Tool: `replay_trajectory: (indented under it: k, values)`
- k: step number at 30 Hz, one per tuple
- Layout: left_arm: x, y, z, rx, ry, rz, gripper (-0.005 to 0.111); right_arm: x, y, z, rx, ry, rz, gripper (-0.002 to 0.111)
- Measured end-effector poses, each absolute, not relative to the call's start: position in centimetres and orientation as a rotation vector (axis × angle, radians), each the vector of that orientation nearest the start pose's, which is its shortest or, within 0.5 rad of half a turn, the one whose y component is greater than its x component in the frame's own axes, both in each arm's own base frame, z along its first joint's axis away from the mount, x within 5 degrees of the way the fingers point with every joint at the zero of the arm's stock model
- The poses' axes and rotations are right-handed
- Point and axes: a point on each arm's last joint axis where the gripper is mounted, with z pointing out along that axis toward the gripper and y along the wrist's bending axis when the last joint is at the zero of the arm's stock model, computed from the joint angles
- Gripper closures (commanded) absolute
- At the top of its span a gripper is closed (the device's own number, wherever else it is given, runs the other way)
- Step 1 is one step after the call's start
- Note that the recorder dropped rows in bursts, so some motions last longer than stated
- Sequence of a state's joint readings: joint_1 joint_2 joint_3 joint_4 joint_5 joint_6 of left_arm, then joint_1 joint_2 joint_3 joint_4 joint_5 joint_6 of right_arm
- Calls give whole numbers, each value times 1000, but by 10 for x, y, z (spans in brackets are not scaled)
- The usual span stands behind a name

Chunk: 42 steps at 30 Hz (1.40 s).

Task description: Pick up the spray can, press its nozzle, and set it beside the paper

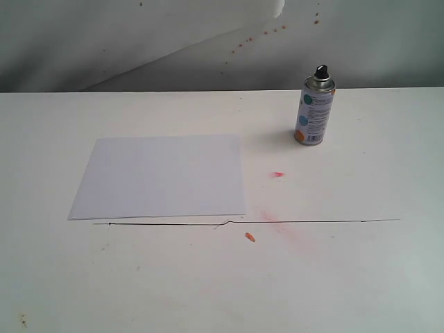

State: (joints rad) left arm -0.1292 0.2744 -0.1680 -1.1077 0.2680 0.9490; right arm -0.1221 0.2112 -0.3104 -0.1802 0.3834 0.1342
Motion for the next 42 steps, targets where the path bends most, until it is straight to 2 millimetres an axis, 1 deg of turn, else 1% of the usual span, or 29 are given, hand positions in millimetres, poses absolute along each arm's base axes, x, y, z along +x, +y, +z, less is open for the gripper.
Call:
replay_trajectory:
  k: [7,9,11,14,20,24,27,33,42]
  values:
    - [74,-31,241,166,1717,-407,107,57,-12,216,143,1748,-134,107]
    - [74,-31,241,166,1717,-407,107,56,-11,205,166,1751,-113,107]
    - [74,-31,241,166,1717,-407,107,56,-11,199,176,1757,-104,107]
    - [74,-31,241,166,1717,-407,107,56,-11,196,179,1757,-100,107]
    - [74,-31,241,166,1717,-407,107,56,-10,197,180,1748,-85,107]
    - [74,-31,241,166,1717,-407,107,56,-7,191,137,1759,-71,107]
    - [74,-31,241,166,1717,-407,107,55,-6,190,121,1747,-69,107]
    - [74,-31,241,169,1716,-404,107,54,-6,185,107,1802,-73,107]
    - [74,-31,241,169,1716,-404,107,53,-5,183,72,1828,-99,107]
